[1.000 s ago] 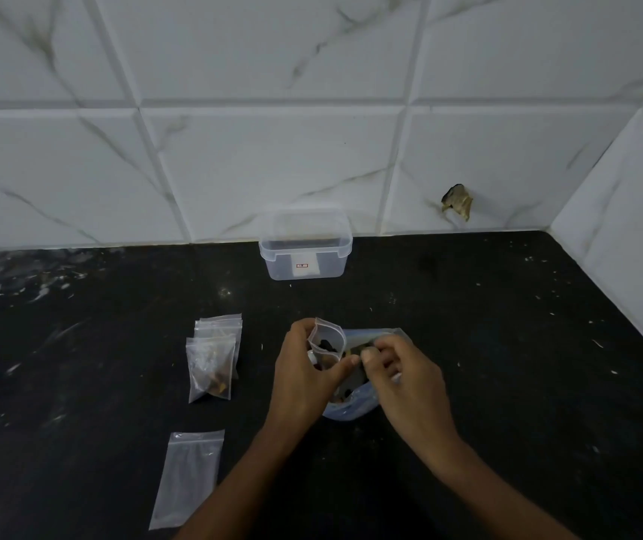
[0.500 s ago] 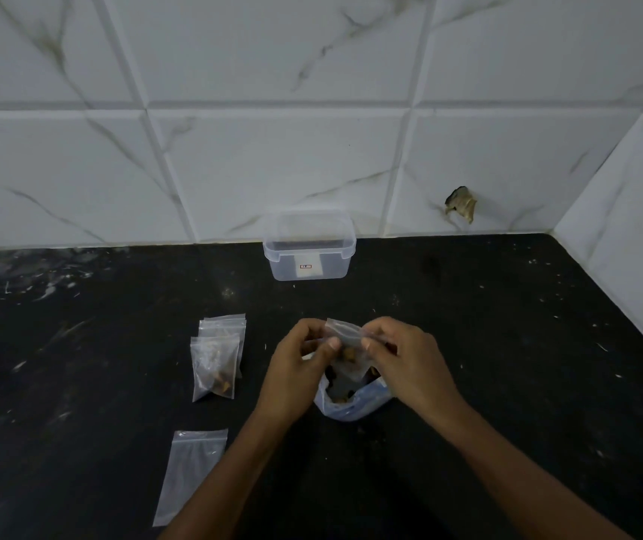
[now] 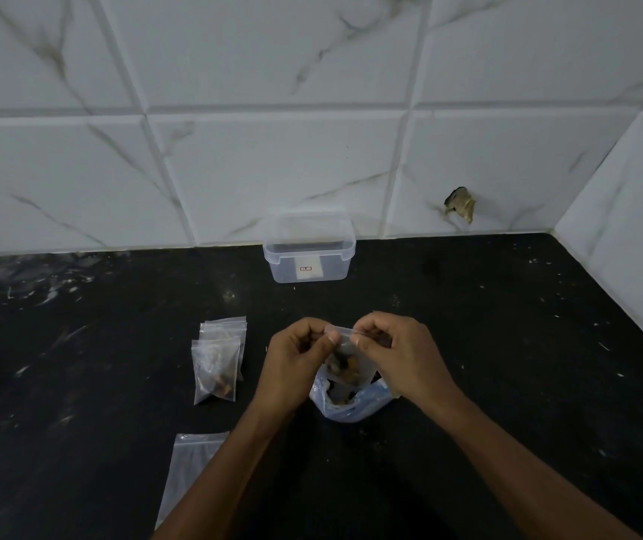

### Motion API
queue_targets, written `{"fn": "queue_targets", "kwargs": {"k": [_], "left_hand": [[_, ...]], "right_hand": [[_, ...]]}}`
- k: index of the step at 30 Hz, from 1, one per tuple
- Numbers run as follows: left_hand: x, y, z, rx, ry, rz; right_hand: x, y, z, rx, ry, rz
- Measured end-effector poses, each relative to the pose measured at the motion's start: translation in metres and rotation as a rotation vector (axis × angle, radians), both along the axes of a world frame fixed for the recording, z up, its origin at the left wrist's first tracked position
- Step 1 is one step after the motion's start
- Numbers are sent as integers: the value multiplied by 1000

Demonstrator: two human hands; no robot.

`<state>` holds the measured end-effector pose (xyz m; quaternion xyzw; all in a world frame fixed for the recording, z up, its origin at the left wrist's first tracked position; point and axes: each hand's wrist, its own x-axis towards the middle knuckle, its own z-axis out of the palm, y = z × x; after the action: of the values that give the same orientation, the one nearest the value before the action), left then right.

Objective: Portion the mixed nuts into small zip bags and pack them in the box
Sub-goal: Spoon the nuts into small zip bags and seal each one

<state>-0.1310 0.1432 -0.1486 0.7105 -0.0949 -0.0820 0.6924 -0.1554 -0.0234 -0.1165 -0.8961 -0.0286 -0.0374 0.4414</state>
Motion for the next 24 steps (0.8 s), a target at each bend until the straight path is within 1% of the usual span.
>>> {"fn": "queue_targets", "kwargs": {"k": [4, 8, 14, 18, 20, 24], "left_hand": [[0, -1, 3, -3, 6, 7], [-1, -4, 6, 12, 6, 6], [-2, -4, 6, 84, -67, 9], [-3, -4, 8, 57, -33, 35], [-3, -1, 12, 21, 1, 49], [-3, 2, 14, 31, 0, -17]], "right_hand": [[1, -1, 1, -18, 27, 21], [2, -1, 2, 24, 40, 13], [2, 1, -1, -31, -7, 26], [3, -2, 0, -34, 31, 45], [3, -4, 2, -38, 17, 36], [2, -8, 4, -72, -7, 44]]}}
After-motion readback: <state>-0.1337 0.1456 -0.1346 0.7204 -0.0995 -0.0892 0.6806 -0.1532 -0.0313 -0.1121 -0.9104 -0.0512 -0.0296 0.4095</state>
